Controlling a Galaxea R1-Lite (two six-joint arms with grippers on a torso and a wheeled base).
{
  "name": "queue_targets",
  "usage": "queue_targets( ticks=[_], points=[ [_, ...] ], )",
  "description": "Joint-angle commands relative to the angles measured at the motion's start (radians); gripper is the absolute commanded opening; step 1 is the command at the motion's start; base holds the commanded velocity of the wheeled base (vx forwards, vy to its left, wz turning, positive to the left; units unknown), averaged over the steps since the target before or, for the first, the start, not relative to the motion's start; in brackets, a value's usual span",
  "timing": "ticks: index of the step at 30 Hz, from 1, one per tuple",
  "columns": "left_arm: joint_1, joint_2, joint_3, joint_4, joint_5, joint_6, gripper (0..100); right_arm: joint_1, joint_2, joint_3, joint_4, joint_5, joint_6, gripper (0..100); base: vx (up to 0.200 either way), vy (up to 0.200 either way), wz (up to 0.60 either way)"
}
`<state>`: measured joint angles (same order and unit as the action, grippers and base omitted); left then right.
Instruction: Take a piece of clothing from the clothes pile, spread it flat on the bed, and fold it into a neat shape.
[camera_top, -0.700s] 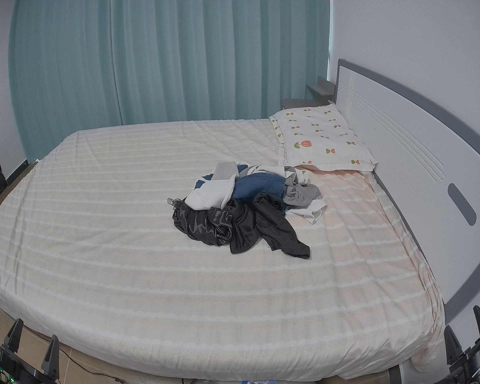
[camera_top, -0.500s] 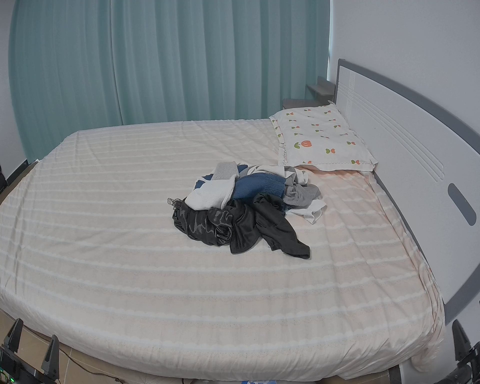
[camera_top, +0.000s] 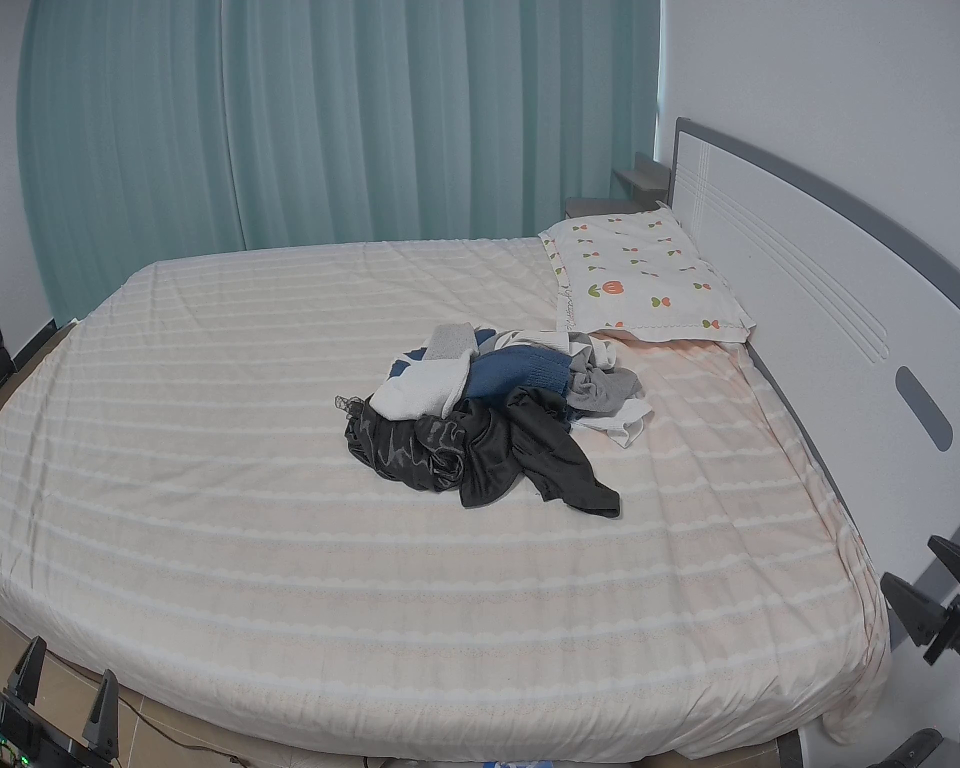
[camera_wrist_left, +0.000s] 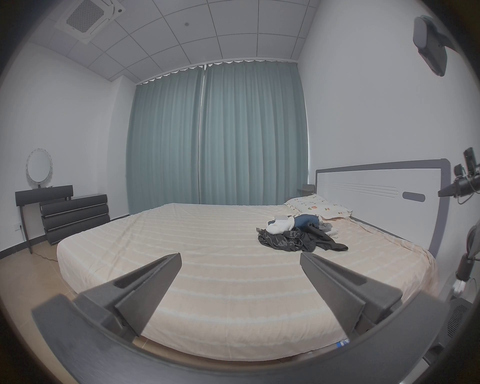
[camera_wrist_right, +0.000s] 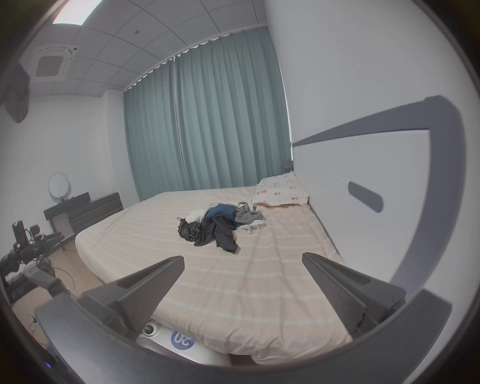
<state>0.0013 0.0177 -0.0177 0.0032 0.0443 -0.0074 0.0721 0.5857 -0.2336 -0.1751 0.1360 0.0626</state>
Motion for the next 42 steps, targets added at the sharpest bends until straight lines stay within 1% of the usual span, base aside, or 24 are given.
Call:
queue_targets(
  ticks=[1, 2, 3, 5, 8, 9, 10, 13, 16, 21, 24, 26, 34, 42],
  points=[
    [0.0, -0.018, 0.018, 0.0, 0.002, 0.003, 100, 0.11, 0.692, -0.03, -0.366, 0.017, 0.088, 100, 0.0, 0.0, 0.0],
    [0.0, -0.018, 0.018, 0.0, 0.002, 0.003, 100, 0.133, 0.89, -0.098, -0.455, -0.018, 0.094, 100, 0.0, 0.0, 0.0],
    [0.0, -0.018, 0.018, 0.0, 0.002, 0.003, 100, 0.14, 0.934, -0.118, -0.468, -0.027, 0.097, 100, 0.0, 0.0, 0.0],
    [0.0, -0.018, 0.018, 0.0, 0.002, 0.003, 100, 0.164, 1.103, -0.21, -0.503, -0.065, 0.117, 100, 0.0, 0.0, 0.0],
    [0.0, -0.018, 0.018, 0.0, 0.002, 0.001, 100, 0.201, 1.263, -0.319, -0.534, -0.111, 0.172, 100, 0.0, 0.0, 0.0],
    [0.0, -0.018, 0.018, 0.0, 0.002, 0.001, 100, 0.201, 1.263, -0.319, -0.534, -0.111, 0.172, 100, 0.0, 0.0, 0.0],
    [0.0, -0.018, 0.018, 0.0, 0.002, 0.0, 100, 0.224, 1.361, -0.409, -0.544, -0.153, 0.212, 100, 0.0, 0.0, 0.0],
    [0.0, -0.018, 0.018, 0.0, 0.002, 0.003, 100, 0.244, 1.485, -0.536, -0.541, -0.197, 0.227, 100, 0.0, 0.0, 0.0],
    [0.0, -0.018, 0.018, 0.0, 0.002, 0.003, 100, 0.264, 1.577, -0.639, -0.534, -0.22, 0.23, 100, 0.0, 0.0, 0.0],
    [0.0, -0.018, 0.018, 0.001, 0.002, 0.006, 100, 0.293, 1.692, -0.765, -0.531, -0.23, 0.24, 100, 0.0, 0.0, 0.0],
    [0.0, -0.018, 0.018, 0.001, 0.002, 0.006, 100, 0.296, 1.735, -0.819, -0.529, -0.231, 0.249, 100, 0.0, 0.0, 0.0],
    [0.0, -0.018, 0.018, 0.001, 0.002, 0.009, 100, 0.301, 1.795, -0.886, -0.529, -0.231, 0.263, 100, 0.0, 0.0, 0.0],
    [0.0, -0.018, 0.018, 0.001, 0.002, 0.012, 100, 0.299, 1.962, -1.075, -0.52, -0.23, 0.292, 100, 0.0, 0.0, 0.0],
    [0.0, -0.018, 0.018, 0.001, 0.002, 0.011, 100, 0.293, 2.057, -1.202, -0.497, -0.23, 0.33, 100, 0.0, 0.0, 0.0]
  ],
)
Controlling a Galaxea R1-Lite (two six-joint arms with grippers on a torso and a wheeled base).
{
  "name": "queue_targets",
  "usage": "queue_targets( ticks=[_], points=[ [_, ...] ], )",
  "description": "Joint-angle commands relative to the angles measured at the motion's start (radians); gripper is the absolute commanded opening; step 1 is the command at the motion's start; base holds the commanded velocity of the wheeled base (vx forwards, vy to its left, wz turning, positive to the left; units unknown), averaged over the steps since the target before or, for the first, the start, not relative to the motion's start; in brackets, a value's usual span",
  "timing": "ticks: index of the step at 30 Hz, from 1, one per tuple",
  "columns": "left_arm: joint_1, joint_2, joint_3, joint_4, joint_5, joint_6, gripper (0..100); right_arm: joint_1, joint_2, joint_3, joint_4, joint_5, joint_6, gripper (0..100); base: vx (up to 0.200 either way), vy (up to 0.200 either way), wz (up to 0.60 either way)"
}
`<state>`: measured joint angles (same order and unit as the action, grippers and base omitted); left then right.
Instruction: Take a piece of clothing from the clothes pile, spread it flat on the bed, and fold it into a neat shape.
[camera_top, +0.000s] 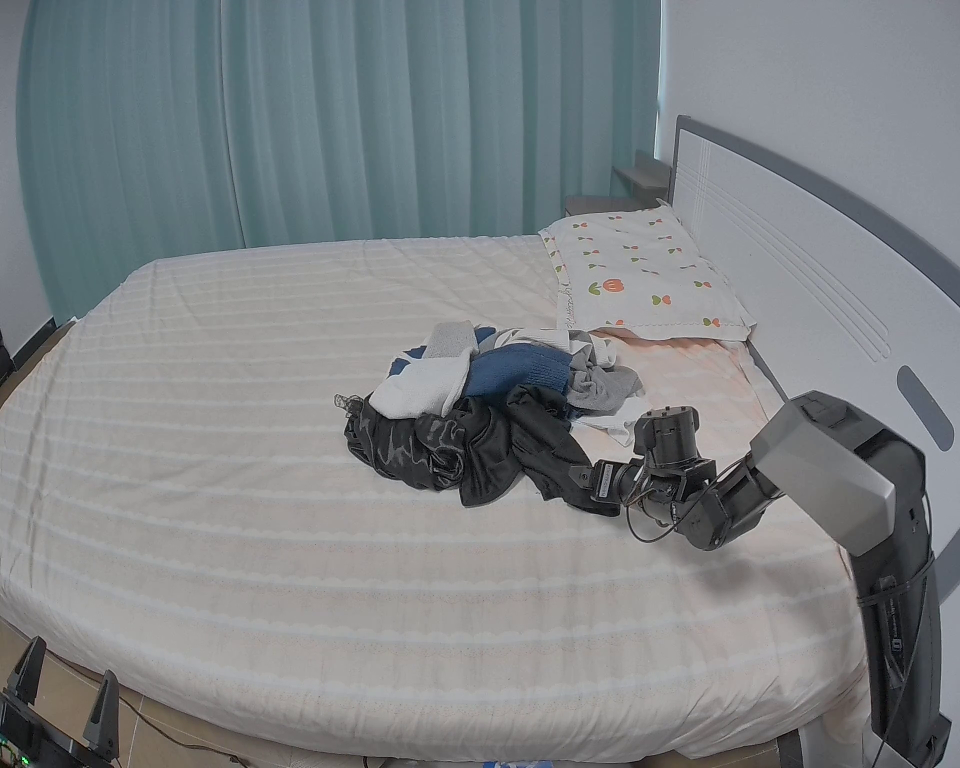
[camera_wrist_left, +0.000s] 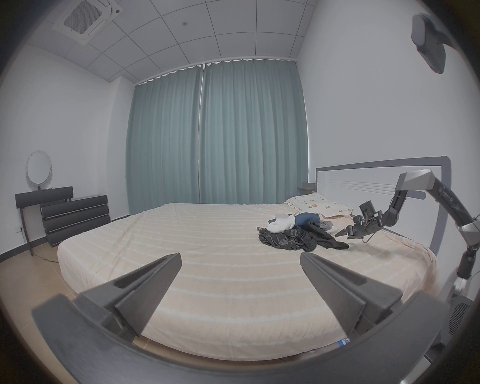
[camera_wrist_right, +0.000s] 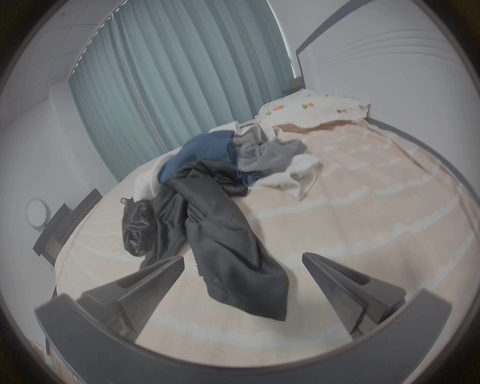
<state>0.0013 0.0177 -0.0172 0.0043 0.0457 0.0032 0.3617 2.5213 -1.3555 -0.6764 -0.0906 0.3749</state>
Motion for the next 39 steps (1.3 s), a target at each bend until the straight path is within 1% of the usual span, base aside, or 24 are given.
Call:
queue_targets(
  ticks=[1, 6, 7, 11, 12, 21, 23, 26, 29, 31, 32, 34, 37, 38, 39],
  points=[
    [0.0, -0.018, 0.017, 0.0, 0.0, 0.0, 100, 0.002, 0.126, -0.089, 0.006, -0.003, 0.018, 100, 0.0, 0.0, 0.0],
    [0.0, -0.018, 0.017, 0.0, 0.0, 0.0, 100, 0.003, 0.14, -0.134, 0.021, -0.001, 0.021, 100, 0.0, 0.0, 0.0],
    [0.0, -0.018, 0.017, 0.0, 0.0, 0.0, 100, 0.01, 0.143, -0.169, 0.035, -0.001, 0.036, 100, 0.0, 0.0, 0.0],
    [0.0, -0.018, 0.017, 0.0, 0.0, 0.0, 100, 0.025, 0.157, -0.209, 0.072, -0.001, 0.041, 100, 0.0, 0.0, 0.0],
    [0.0, -0.018, 0.017, 0.0, 0.0, 0.0, 100, 0.026, 0.16, -0.217, 0.074, -0.001, 0.041, 0, 0.0, 0.0, 0.0],
    [0.0, -0.018, 0.017, 0.0, 0.0, 0.0, 100, 0.042, 0.172, -0.232, 0.074, 0.0, 0.058, 0, 0.0, 0.0, 0.0],
    [0.0, -0.018, 0.017, 0.002, 0.0, 0.0, 100, 0.037, 0.157, -0.218, 0.072, 0.0, 0.081, 0, 0.0, 0.0, 0.0],
    [0.0, -0.018, 0.017, 0.002, 0.0, -0.003, 100, 0.029, 0.1, -0.159, 0.066, 0.008, 0.145, 0, 0.0, 0.0, 0.0],
    [0.0, -0.018, 0.017, 0.002, 0.0, -0.003, 100, 0.022, -0.004, -0.013, 0.06, 0.038, 0.21, 0, 0.0, 0.0, 0.0],
    [0.0, -0.018, 0.017, 0.002, 0.0, -0.006, 100, 0.022, -0.072, 0.092, 0.038, 0.078, 0.229, 0, 0.0, 0.0, 0.0],
    [0.0, -0.018, 0.017, 0.002, 0.0, -0.005, 100, 0.022, -0.121, 0.176, 0.003, 0.106, 0.236, 0, 0.0, 0.0, 0.0],
    [0.0, -0.018, 0.017, 0.0, 0.002, -0.002, 100, 0.022, -0.188, 0.302, -0.074, 0.126, 0.245, 0, 0.0, 0.0, 0.0],
    [0.002, -0.018, 0.017, 0.002, 0.003, -0.008, 100, 0.028, -0.277, 0.5, -0.192, 0.131, 0.248, 0, 0.0, 0.0, 0.0],
    [0.002, -0.018, 0.017, 0.002, 0.003, -0.008, 100, 0.028, -0.277, 0.5, -0.192, 0.131, 0.248, 0, 0.0, 0.0, 0.0],
    [0.002, -0.018, 0.017, 0.002, 0.003, -0.003, 100, 0.034, -0.332, 0.642, -0.292, 0.132, 0.249, 0, 0.0, 0.0, 0.0]
  ],
)
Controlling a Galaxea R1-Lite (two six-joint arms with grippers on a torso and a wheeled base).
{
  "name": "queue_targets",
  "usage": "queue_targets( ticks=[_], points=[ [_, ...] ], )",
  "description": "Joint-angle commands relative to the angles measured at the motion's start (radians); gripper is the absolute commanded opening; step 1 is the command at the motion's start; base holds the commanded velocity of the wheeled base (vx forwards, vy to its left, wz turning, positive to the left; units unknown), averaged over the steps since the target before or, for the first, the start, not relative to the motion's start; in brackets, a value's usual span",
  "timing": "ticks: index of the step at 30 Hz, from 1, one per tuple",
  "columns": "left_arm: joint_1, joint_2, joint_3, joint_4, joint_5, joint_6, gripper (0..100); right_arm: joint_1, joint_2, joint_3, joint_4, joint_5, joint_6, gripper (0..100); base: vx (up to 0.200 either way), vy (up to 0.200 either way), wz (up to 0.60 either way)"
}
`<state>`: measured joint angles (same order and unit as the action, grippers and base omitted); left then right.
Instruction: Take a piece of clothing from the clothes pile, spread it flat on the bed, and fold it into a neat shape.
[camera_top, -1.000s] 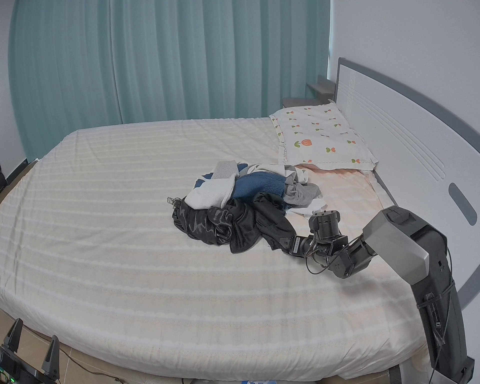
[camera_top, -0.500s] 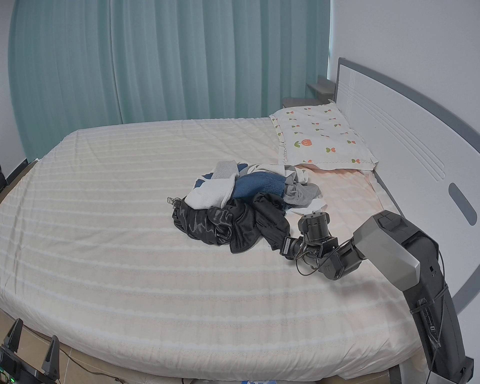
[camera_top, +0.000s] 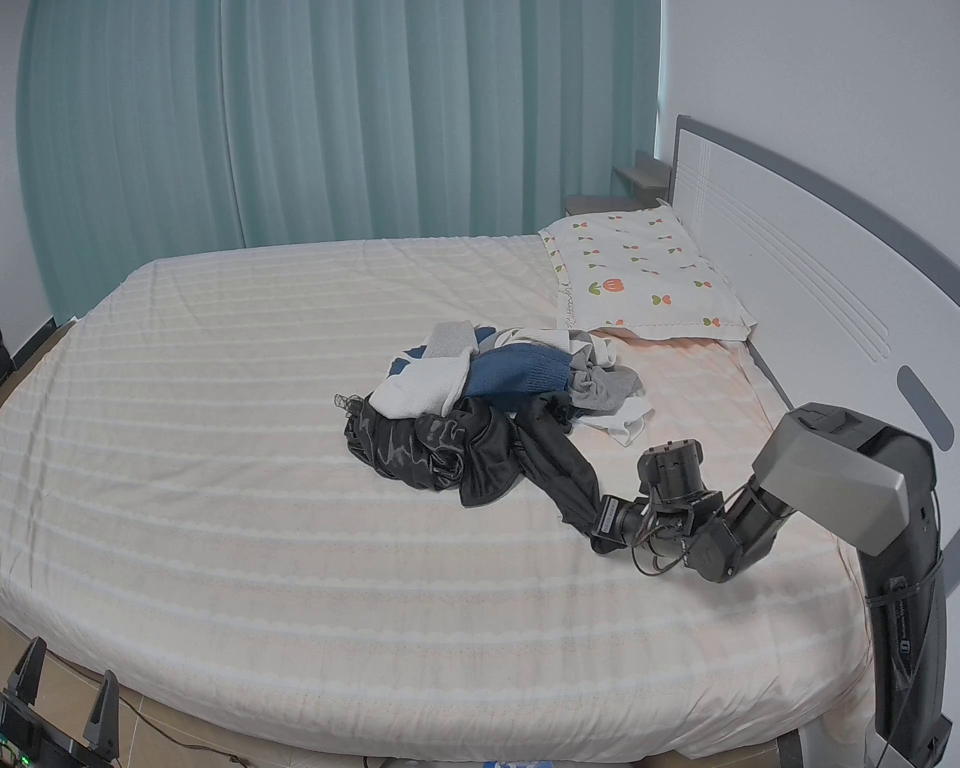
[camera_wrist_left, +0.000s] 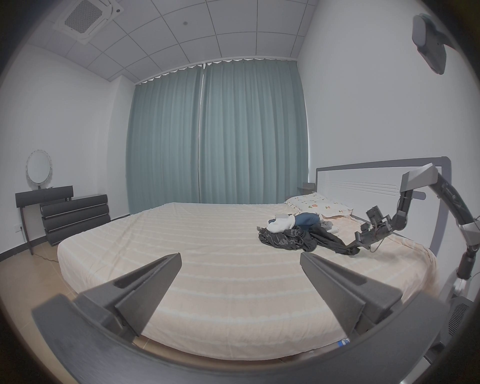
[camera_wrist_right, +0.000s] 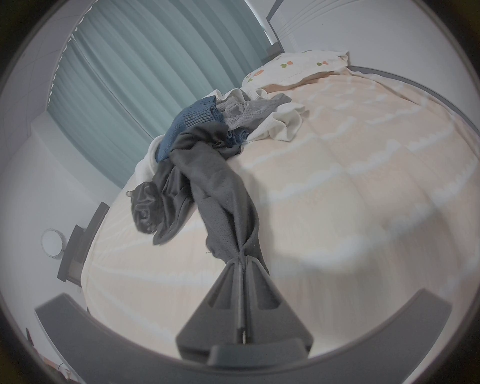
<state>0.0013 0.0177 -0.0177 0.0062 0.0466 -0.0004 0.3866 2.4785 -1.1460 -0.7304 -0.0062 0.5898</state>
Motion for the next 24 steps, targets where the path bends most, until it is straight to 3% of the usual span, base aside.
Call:
queue_targets(
  ticks=[1, 2, 4, 7, 12, 13, 15, 17, 18, 20, 24],
  points=[
    [0.002, -0.018, 0.018, -0.008, -0.001, 0.0, 100, 0.014, -0.313, 0.497, -0.288, 0.048, 0.035, 0, 0.0, 0.0, 0.0],
    [0.0, -0.018, 0.016, -0.018, -0.002, -0.004, 100, 0.017, -0.322, 0.523, -0.31, 0.048, 0.035, 0, 0.0, 0.0, 0.0],
    [-0.007, 0.019, -0.14, -0.1, -0.002, -0.072, 100, 0.035, -0.363, 0.646, -0.422, 0.034, 0.035, 0, 0.0, 0.0, 0.0],
    [-0.01, 0.18, -0.263, -0.104, -0.017, -0.113, 100, 0.038, -0.421, 0.752, -0.497, 0.017, 0.033, 0, 0.0, 0.0, 0.0],
    [-0.027, 0.262, -0.278, -0.104, -0.076, -0.093, 100, 0.038, -0.489, 0.853, -0.543, -0.023, 0.033, 0, 0.0, 0.0, 0.0],
    [-0.041, 0.326, -0.286, -0.115, -0.136, -0.092, 100, 0.025, -0.51, 0.879, -0.558, -0.037, 0.031, 0, 0.0, 0.0, 0.0],
    [-0.041, 0.401, -0.315, -0.13, -0.177, -0.09, 100, 0.012, -0.536, 0.908, -0.561, -0.058, 0.027, 0, 0.0, 0.0, 0.0],
    [-0.041, 0.432, -0.32, -0.138, -0.185, -0.089, 100, 0.012, -0.544, 0.916, -0.561, -0.066, 0.025, 0, 0.0, 0.0, 0.0],
    [-0.047, 0.558, -0.318, -0.184, -0.2, -0.066, 100, 0.011, -0.572, 0.936, -0.561, -0.092, 0.019, 0, 0.0, 0.0, 0.0],
    [-0.055, 0.624, -0.315, -0.209, -0.2, -0.052, 100, 0.009, -0.589, 0.945, -0.558, -0.109, 0.016, 0, 0.0, 0.0, 0.0],
    [-0.129, 0.837, -0.315, -0.348, -0.2, -0.049, 100, 0.006, -0.67, 0.977, -0.538, -0.141, 0.005, 0, 0.0, 0.0, 0.0]
  ],
)
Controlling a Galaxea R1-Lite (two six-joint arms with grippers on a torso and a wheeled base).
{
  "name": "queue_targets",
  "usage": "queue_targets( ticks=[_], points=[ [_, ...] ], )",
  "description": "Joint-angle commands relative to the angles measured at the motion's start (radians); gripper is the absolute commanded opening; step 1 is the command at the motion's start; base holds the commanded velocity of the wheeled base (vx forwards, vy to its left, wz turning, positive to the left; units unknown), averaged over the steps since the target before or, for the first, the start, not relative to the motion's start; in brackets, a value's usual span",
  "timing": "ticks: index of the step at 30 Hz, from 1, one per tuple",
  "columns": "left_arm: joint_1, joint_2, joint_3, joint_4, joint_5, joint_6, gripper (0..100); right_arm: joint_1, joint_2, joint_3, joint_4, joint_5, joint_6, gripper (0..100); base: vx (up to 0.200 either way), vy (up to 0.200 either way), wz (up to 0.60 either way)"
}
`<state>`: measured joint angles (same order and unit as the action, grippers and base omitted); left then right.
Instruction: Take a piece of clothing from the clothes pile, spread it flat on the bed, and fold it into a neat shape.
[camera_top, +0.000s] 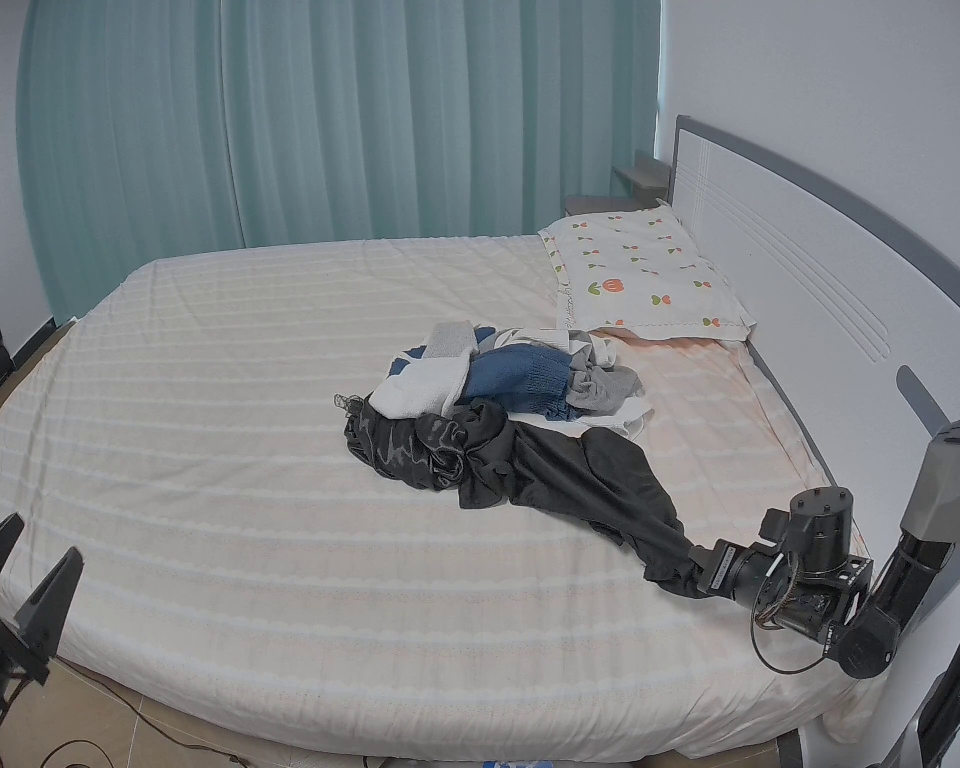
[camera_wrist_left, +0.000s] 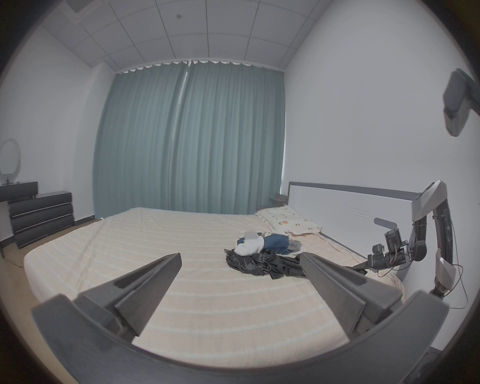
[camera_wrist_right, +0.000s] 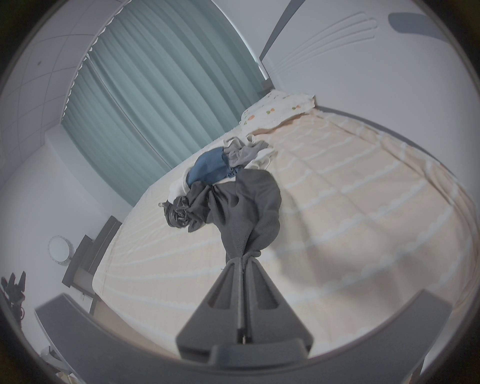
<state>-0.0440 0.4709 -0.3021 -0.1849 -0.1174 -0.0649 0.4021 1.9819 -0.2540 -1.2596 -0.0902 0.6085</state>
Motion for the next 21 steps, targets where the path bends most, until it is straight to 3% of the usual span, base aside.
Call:
queue_targets(
  ticks=[1, 5, 9, 15, 21],
  points=[
    [-0.103, 0.413, -0.029, -0.18, -0.034, 0.017, 100, -0.009, -0.183, 0.093, -0.004, -0.057, -0.015, 0, 0.0, 0.0, 0.0],
    [-0.218, 0.598, -0.028, -0.246, 0.001, 0.022, 100, -0.009, -0.196, 0.124, 0.003, -0.057, -0.024, 0, 0.0, 0.0, 0.0],
    [-0.254, 0.727, -0.029, -0.295, 0.019, 0.011, 100, -0.023, -0.21, 0.122, 0.002, -0.059, -0.027, 0, 0.0, 0.0, 0.0],
    [-0.287, 1.108, -0.037, -0.616, 0.058, -0.006, 100, -0.086, -0.256, 0.121, 0.032, -0.057, -0.092, 0, 0.0, 0.0, 0.0],
    [-0.349, 1.411, -0.114, -0.88, 0.133, -0.167, 100, -0.08, -0.249, 0.113, 0.037, -0.057, -0.095, 0, 0.0, 0.0, 0.0]
  ],
)
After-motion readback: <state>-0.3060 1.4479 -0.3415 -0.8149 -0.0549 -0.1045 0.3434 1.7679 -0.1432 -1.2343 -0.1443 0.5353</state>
